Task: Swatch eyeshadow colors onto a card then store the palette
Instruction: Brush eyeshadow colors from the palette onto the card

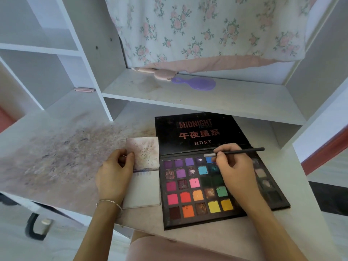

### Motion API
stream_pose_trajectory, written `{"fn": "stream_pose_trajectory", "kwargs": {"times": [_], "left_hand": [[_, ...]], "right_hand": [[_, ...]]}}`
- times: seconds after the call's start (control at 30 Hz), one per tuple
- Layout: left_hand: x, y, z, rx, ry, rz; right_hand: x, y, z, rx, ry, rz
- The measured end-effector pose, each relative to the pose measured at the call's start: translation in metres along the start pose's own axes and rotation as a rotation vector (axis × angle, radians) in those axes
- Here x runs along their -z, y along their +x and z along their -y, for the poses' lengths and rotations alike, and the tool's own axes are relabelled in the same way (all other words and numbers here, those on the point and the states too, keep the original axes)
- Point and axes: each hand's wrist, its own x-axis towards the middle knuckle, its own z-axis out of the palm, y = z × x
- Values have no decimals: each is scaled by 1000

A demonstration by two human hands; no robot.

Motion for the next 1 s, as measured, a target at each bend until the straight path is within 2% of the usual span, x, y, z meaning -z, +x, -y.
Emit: {"fn": "stream_pose_trajectory", "kwargs": {"times": [0.27,1.0], "left_hand": [[3,-1,-4,10,-1,7],[2,-1,-1,5,4,11]], "right_hand": [[-60,-12,15,76,-19,269],[-76,-11,15,65,-99,361]]}}
